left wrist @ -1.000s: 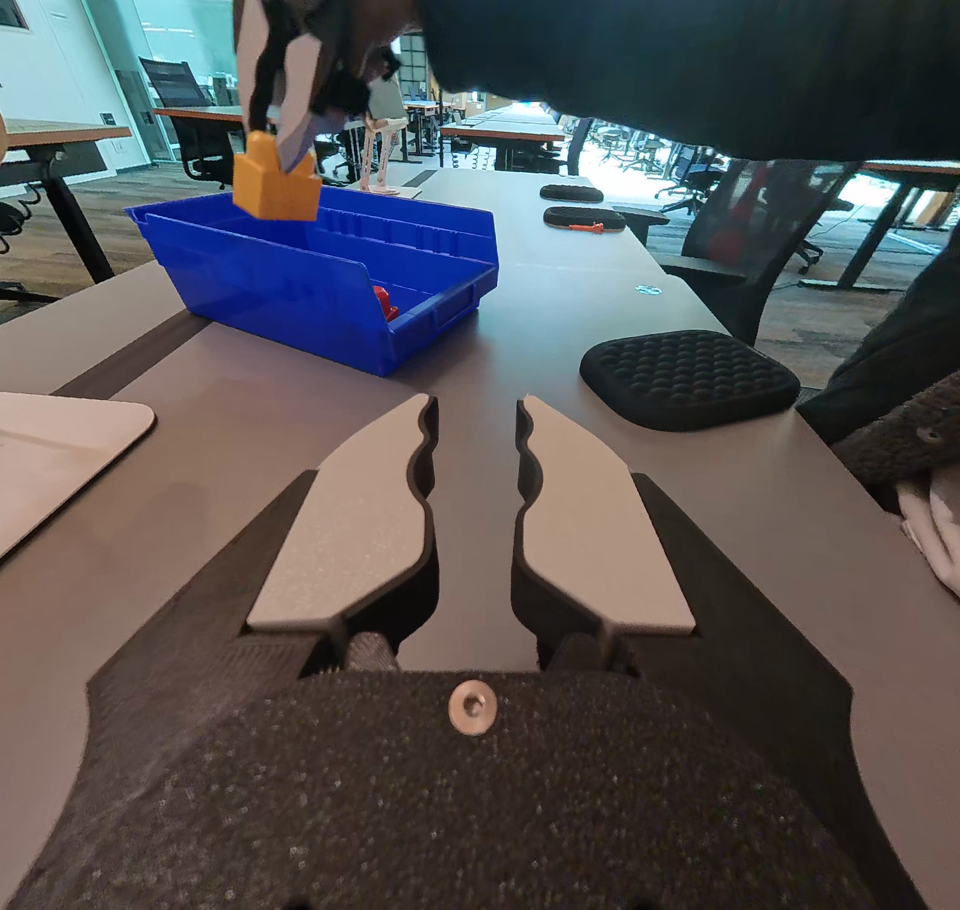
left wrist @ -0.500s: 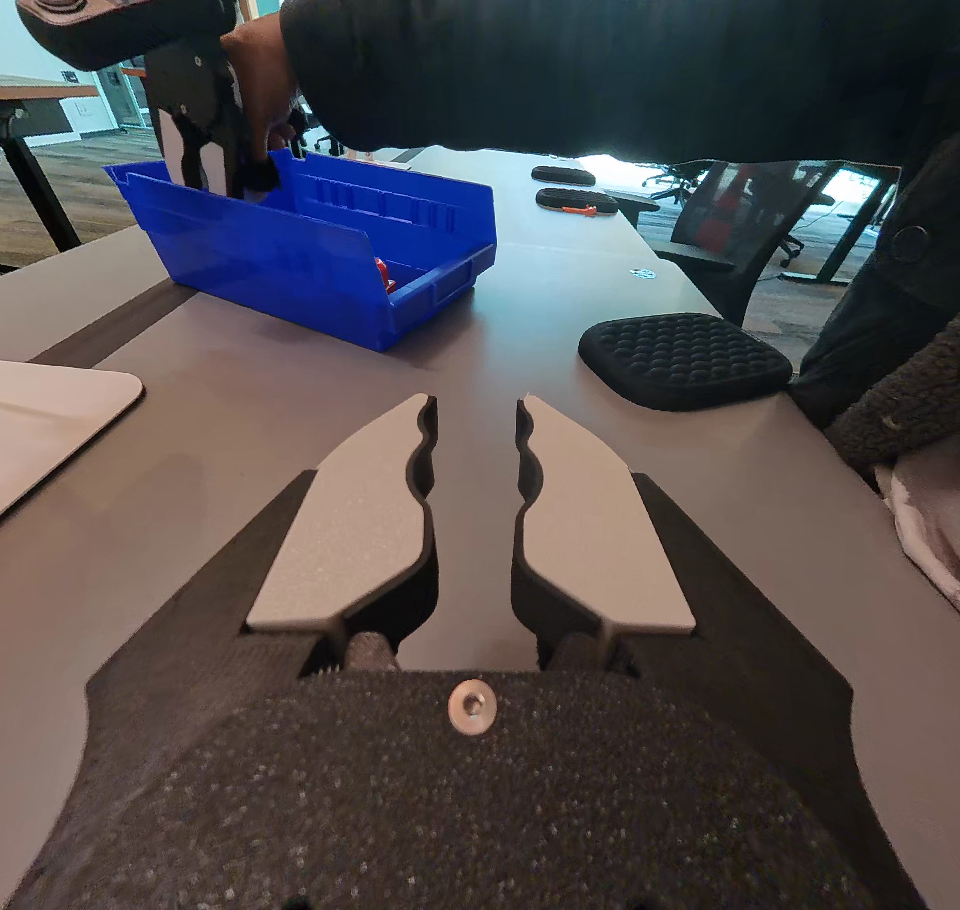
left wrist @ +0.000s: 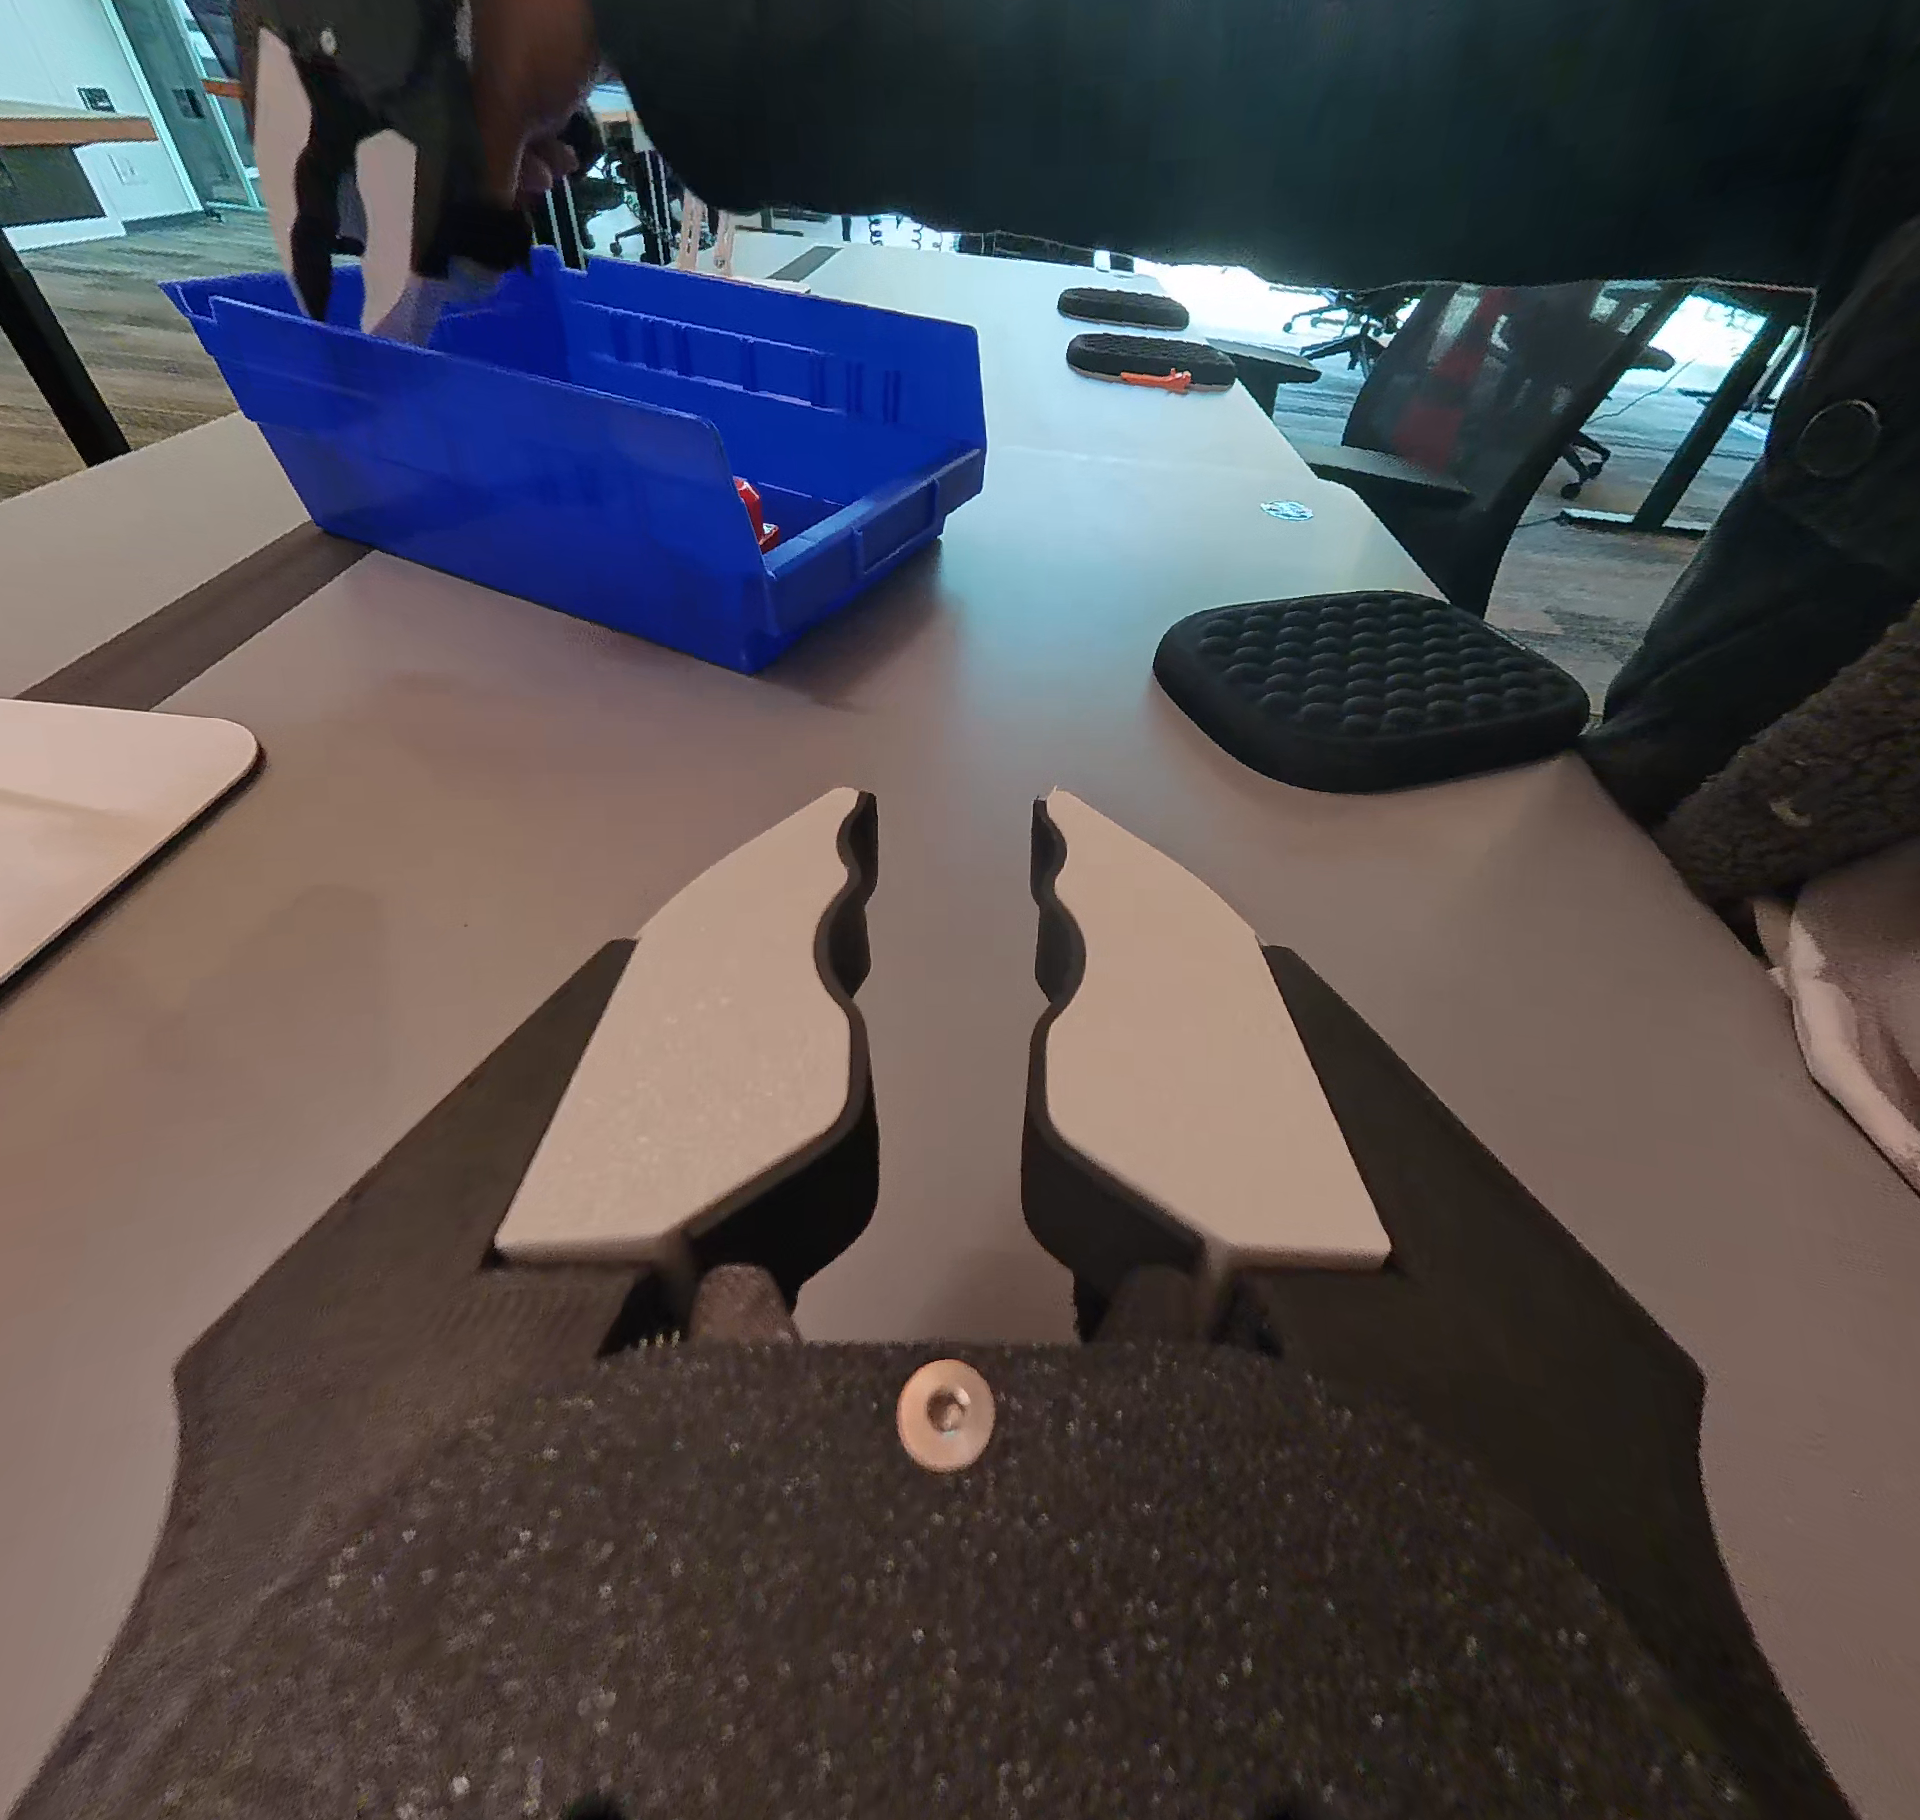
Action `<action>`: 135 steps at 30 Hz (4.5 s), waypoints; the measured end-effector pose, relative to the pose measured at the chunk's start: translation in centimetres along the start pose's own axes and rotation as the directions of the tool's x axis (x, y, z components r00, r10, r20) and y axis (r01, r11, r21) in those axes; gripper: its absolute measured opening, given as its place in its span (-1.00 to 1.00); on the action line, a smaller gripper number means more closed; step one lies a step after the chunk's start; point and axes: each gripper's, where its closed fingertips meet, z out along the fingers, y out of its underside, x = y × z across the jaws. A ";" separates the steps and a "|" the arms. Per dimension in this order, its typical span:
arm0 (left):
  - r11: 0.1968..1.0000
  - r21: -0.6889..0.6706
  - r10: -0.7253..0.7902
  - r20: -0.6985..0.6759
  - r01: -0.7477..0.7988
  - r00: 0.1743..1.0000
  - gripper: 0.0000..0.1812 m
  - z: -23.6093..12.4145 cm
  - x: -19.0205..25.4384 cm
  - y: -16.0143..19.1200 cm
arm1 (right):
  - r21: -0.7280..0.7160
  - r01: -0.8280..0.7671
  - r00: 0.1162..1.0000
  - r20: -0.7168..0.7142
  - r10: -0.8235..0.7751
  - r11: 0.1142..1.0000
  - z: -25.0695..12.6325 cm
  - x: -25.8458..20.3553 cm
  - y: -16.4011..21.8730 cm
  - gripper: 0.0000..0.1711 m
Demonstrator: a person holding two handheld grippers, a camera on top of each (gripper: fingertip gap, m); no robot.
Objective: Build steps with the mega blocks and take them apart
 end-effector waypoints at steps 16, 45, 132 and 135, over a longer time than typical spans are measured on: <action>1.000 -0.029 0.006 0.001 -0.006 1.000 -0.70 0.4 0.2 0.6 | 0.021 0.163 0.895 0.417 -0.157 0.986 -4.2 -18.2 2.2 -0.50; 0.998 -0.062 0.021 0.006 -0.021 1.000 -0.71 0.5 0.3 1.1 | 0.092 -0.089 0.947 0.318 0.056 0.992 -3.4 -19.1 -0.2 -0.65; 0.958 -0.229 0.210 0.970 0.174 0.122 -0.52 -28.8 -15.7 -3.1 | 0.891 -0.296 0.924 0.175 0.340 0.345 -10.4 -26.7 -18.7 -1.00; 0.972 -0.231 0.213 0.941 0.039 0.262 -0.52 -24.6 -13.3 -6.6 | 0.906 -0.278 0.934 0.178 0.309 0.320 -11.4 -27.0 -18.9 -0.97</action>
